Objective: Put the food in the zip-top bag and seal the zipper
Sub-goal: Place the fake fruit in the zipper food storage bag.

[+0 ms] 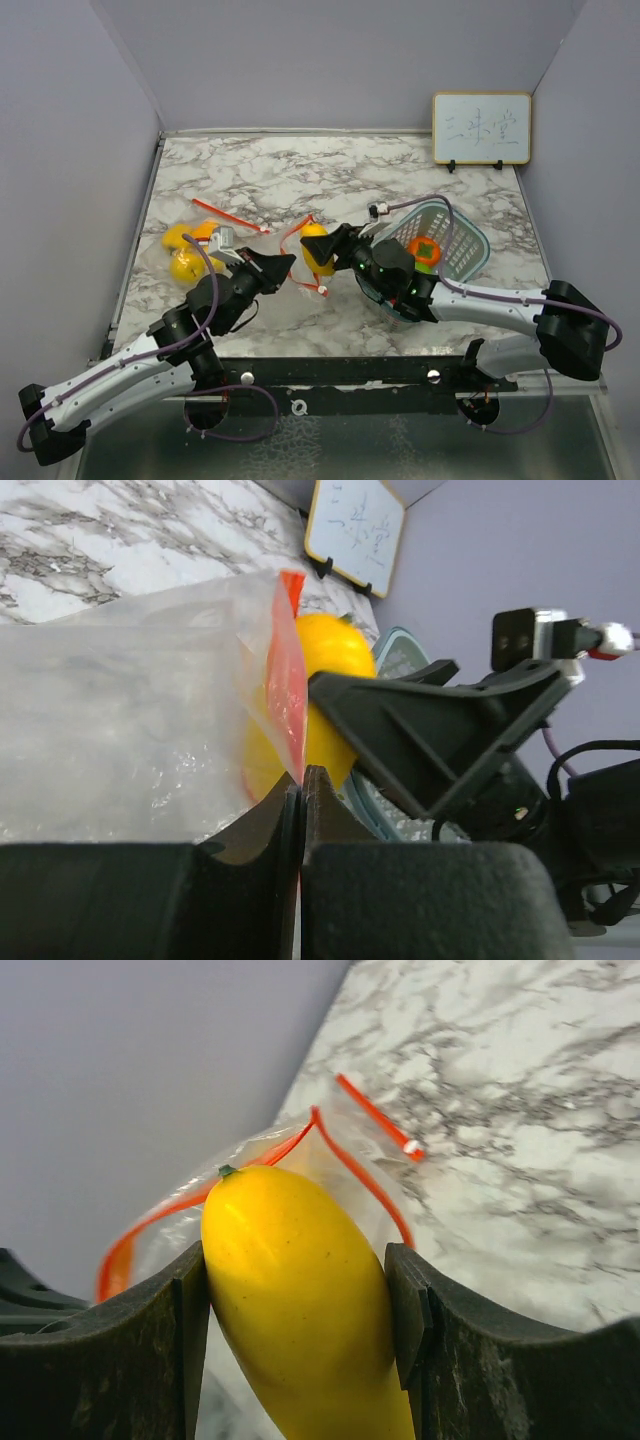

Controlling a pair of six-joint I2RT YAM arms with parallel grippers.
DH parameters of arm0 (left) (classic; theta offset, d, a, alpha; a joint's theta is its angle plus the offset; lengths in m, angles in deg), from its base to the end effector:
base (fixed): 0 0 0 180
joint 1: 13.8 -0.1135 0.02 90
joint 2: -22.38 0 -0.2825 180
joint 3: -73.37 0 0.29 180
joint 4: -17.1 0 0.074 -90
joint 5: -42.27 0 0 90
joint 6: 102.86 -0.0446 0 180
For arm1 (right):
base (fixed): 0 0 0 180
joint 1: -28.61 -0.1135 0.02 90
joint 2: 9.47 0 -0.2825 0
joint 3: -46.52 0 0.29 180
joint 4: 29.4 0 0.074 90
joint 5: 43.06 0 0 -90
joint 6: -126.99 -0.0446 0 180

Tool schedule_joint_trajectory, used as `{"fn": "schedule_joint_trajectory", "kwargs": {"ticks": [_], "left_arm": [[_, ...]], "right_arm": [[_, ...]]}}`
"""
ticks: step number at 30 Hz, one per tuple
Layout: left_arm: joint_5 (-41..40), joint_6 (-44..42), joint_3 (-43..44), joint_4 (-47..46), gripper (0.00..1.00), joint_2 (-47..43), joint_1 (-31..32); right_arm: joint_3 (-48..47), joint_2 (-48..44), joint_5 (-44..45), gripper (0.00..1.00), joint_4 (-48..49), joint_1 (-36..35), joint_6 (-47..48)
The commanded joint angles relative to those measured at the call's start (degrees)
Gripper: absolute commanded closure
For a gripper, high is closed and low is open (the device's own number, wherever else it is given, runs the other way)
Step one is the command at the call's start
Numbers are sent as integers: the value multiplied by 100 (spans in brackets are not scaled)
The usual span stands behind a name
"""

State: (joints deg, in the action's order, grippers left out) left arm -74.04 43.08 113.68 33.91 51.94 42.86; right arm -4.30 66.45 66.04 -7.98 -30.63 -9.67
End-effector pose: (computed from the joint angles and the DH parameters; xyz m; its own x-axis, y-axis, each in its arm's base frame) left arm 0.1113 -0.1333 0.2949 -0.4522 -0.6638 -0.5957 0.2357 0.5552 -0.7976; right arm 0.1812 0.2759 0.2570 -0.4916 0.5177 -0.7002 -0.4188 0.5644 0.7114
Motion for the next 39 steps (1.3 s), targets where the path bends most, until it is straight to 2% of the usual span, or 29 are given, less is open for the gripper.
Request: {"fn": "schedule_joint_trajectory", "kwargs": {"ticks": [1,5,15,23,30,34,39], "left_arm": [[-246,85,-14,-183,100,-210,20],[-218,49,13,-298,100,-46,18],[82,97,-195,-569,100,241,20],[751,-117,-353,-1057,100,208,18],[1466,70,-663,-1437,100,106,20],[1636,252,-1054,-1814,100,-105,15],[1729,460,-1522,-2578,100,-329,20]], "right_arm": [[-429,-24,780,98,-1351,-197,653],[-843,181,728,95,-1891,-409,916],[-1308,281,457,88,-2008,-544,1021],[-2372,972,1276,78,-3044,-522,726],[-2718,1158,1457,71,-3177,-308,322],[-2829,1137,1739,71,-3313,-245,252],[-3169,1323,2610,70,-4698,-232,12]]}}
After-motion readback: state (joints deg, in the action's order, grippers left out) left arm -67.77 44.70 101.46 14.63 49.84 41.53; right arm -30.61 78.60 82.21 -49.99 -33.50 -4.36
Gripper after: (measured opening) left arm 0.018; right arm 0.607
